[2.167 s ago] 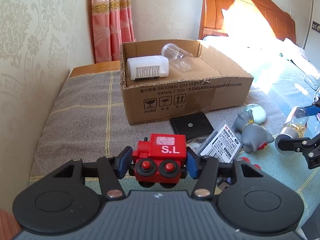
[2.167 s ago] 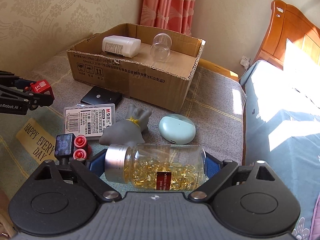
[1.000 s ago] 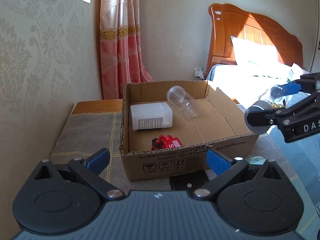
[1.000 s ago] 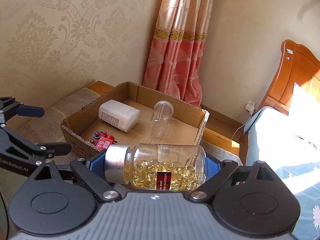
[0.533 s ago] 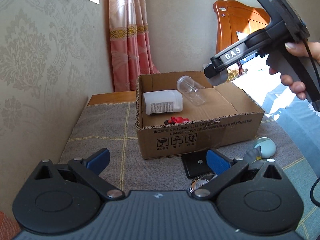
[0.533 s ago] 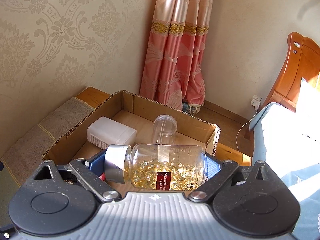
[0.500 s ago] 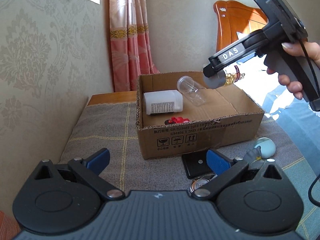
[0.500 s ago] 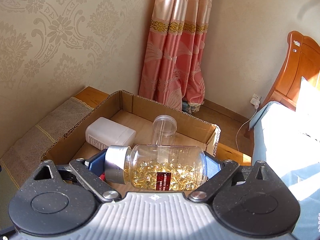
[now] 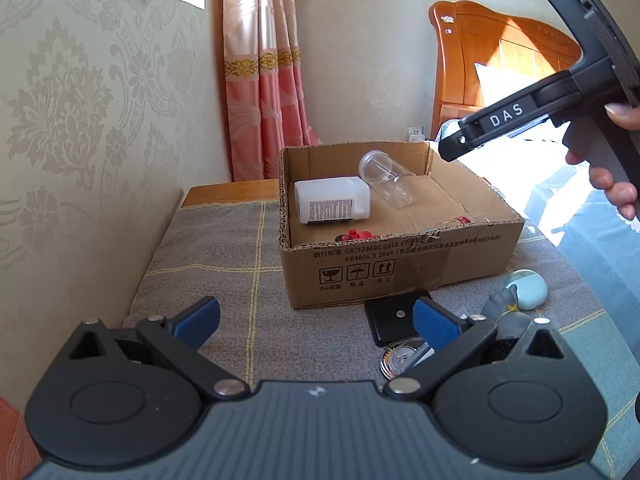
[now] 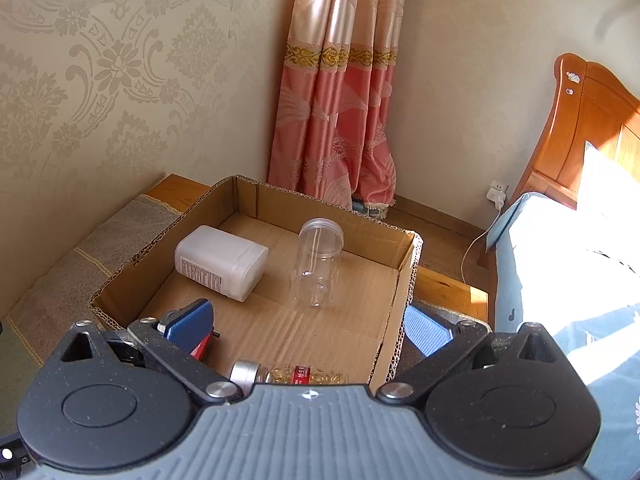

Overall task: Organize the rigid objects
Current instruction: 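Release the capsule jar into the box with the right tool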

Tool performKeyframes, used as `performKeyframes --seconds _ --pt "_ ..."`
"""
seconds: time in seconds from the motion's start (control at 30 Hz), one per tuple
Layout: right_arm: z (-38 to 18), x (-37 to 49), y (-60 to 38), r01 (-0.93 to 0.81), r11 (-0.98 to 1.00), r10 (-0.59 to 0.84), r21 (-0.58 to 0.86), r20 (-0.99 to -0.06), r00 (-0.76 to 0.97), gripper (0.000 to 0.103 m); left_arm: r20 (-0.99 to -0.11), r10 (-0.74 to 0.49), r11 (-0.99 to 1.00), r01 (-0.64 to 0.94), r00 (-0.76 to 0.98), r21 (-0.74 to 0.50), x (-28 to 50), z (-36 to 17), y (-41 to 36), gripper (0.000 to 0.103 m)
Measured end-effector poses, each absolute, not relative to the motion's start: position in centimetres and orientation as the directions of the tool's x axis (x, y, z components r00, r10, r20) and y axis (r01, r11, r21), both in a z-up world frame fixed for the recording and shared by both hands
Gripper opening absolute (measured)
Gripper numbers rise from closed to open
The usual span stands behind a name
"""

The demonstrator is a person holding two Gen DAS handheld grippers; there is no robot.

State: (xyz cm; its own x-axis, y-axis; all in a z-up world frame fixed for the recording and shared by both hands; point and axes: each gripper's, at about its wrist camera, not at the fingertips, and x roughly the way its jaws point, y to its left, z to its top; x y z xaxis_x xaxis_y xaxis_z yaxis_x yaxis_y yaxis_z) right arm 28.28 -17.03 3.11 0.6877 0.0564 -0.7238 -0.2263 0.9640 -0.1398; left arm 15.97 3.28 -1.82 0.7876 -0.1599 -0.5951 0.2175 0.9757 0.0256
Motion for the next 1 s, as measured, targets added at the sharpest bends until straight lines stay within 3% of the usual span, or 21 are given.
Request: performKeyframes --seconds 0.37,0.7,1.0 --pt "0.9 22.5 -18.6 -0.194 0.977 0.064 -0.091 -0.740 0.670 0.103 -0.606 -0.151 0.975 0.219 0.781 0.040 14.7 -1.8 2.9 0.102" --pt "-4.1 19.4 -23.6 -0.050 0.997 -0.012 -0.056 -0.780 0.625 0.103 -0.636 -0.133 0.973 0.224 0.760 0.063 14.5 -2.4 2.2 0.102" --pt "-8.2 17.7 -26.6 -0.100 0.992 -0.011 -0.081 -0.828 0.561 0.103 -0.675 -0.151 0.962 0.266 0.722 0.069 14.3 -3.4 0.8 0.102"
